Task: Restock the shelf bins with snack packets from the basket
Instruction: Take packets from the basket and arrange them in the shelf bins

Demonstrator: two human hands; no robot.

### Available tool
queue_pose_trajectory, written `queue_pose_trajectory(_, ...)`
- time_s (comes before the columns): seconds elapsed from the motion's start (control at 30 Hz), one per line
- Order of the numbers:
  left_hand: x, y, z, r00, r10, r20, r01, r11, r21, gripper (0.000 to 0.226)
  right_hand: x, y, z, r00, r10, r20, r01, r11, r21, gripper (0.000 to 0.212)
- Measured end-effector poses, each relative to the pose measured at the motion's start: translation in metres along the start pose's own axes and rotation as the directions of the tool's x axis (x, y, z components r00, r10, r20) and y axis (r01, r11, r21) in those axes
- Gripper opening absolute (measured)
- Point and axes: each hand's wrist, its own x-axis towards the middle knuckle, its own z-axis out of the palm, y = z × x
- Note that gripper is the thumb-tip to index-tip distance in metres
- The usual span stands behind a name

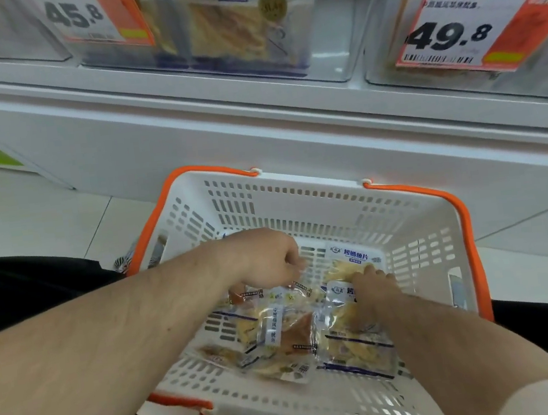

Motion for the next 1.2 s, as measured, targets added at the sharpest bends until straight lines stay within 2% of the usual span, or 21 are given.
queue_pose_trajectory(0.03, -0.001, 0.0, -0.001, 1.0, 0.0, -0.001, 0.0, 1.0, -0.003, 0.035, -0.001, 0.0, -0.003, 1.0, -0.001, 0.01, 0.001, 1.0, 0.015, 0.084)
queue_pose_trajectory(0.17, -0.006, 0.001, -0.005, 0.999, 0.011, -0.034, -0.011, 1.0, 0.025, 0.037, -0.007, 0.0, -0.03, 0.999, -0.049, 0.007, 0.048, 0.994, 0.1, 0.026)
queue_pose_trajectory(0.23, -0.008, 0.0, -0.008, 0.998, 0.021, -0.064, -0.019, 0.999, 0.035, 0.038, -0.015, -0.001, -0.052, 0.997, -0.074, -0.029, 0.077, 0.989, 0.123, 0.017)
queue_pose_trajectory(0.4, -0.018, -0.001, -0.022, 0.976, 0.047, -0.212, -0.048, 0.999, 0.0, 0.042, -0.057, -0.005, -0.127, 0.968, -0.167, -0.189, 0.211, 0.946, 0.246, 0.016)
queue_pose_trajectory(0.5, -0.026, -0.003, -0.034, 0.938, 0.037, -0.346, -0.06, 0.997, -0.055, 0.061, -0.092, -0.01, -0.172, 0.933, -0.225, -0.28, 0.296, 0.924, 0.242, 0.024)
queue_pose_trajectory(0.6, -0.039, -0.004, -0.045, 0.902, 0.021, -0.431, -0.12, 0.972, -0.204, 0.074, -0.126, -0.015, -0.209, 0.901, -0.257, -0.349, 0.366, 0.884, 0.292, 0.017)
queue_pose_trajectory(0.63, -0.043, -0.004, -0.048, 0.896, 0.016, -0.444, -0.159, 0.945, -0.287, 0.069, -0.137, -0.016, -0.219, 0.891, -0.263, -0.369, 0.387, 0.866, 0.316, 0.016)
queue_pose_trajectory(0.73, -0.05, -0.003, -0.057, 0.855, 0.055, -0.516, -0.337, 0.814, -0.472, 0.03, -0.169, -0.021, -0.244, 0.85, -0.268, -0.454, 0.442, 0.831, 0.338, 0.017)
queue_pose_trajectory(0.83, -0.064, -0.002, -0.07, 0.802, 0.056, -0.594, -0.434, 0.738, -0.516, 0.026, -0.197, -0.028, -0.262, 0.823, -0.255, -0.508, 0.473, 0.802, 0.364, 0.02)
queue_pose_trajectory(0.97, -0.081, -0.006, -0.09, 0.722, 0.032, -0.691, -0.495, 0.721, -0.484, 0.019, -0.222, -0.032, -0.276, 0.773, -0.204, -0.6, 0.502, 0.775, 0.383, 0.02)
queue_pose_trajectory(1.03, -0.092, -0.01, -0.102, 0.67, 0.001, -0.742, -0.536, 0.692, -0.483, 0.022, -0.229, -0.033, -0.282, 0.749, -0.136, -0.648, 0.554, 0.665, 0.501, 0.021)
queue_pose_trajectory(1.13, -0.109, -0.018, -0.122, 0.606, -0.025, -0.795, -0.605, 0.634, -0.481, 0.027, -0.232, -0.035, -0.294, 0.743, -0.017, -0.669, 0.633, 0.341, 0.695, 0.019)
queue_pose_trajectory(1.2, -0.117, -0.023, -0.135, 0.563, -0.043, -0.826, -0.651, 0.593, -0.475, 0.026, -0.232, -0.038, -0.303, 0.736, 0.01, -0.677, 0.655, 0.242, 0.716, 0.012)
